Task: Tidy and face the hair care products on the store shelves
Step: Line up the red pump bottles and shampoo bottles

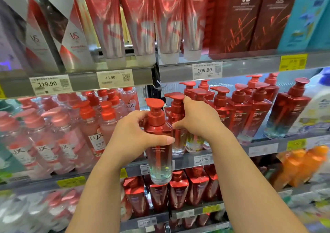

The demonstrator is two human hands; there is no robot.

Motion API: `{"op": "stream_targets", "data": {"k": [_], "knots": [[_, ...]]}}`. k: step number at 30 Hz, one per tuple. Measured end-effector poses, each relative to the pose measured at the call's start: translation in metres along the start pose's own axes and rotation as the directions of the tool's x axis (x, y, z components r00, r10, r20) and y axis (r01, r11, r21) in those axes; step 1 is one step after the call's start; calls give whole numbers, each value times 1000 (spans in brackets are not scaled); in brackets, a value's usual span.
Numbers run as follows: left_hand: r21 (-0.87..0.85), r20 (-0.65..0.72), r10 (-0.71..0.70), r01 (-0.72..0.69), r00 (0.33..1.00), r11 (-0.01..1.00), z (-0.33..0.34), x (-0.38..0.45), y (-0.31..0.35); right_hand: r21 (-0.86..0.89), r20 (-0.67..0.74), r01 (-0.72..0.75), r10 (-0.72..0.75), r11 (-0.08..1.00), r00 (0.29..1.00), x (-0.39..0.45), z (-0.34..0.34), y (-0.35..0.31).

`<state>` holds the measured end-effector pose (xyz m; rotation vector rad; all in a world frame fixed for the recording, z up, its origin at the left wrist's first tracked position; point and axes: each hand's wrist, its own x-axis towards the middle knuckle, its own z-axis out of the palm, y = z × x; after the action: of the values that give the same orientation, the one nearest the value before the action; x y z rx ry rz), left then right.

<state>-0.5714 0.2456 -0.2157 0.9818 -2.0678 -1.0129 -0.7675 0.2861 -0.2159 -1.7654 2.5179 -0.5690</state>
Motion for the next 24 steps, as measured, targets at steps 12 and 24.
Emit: {"op": "stream_targets", "data": {"k": [12,24], "knots": [[-22,150,186,-185,971,983,73,1,60,534,-21,130,-141,835,990,-34,-54,88],[60,134,351,-361,927,931,243,28,167,721,-252,69,168,690,953,-98,-155,260]]}}
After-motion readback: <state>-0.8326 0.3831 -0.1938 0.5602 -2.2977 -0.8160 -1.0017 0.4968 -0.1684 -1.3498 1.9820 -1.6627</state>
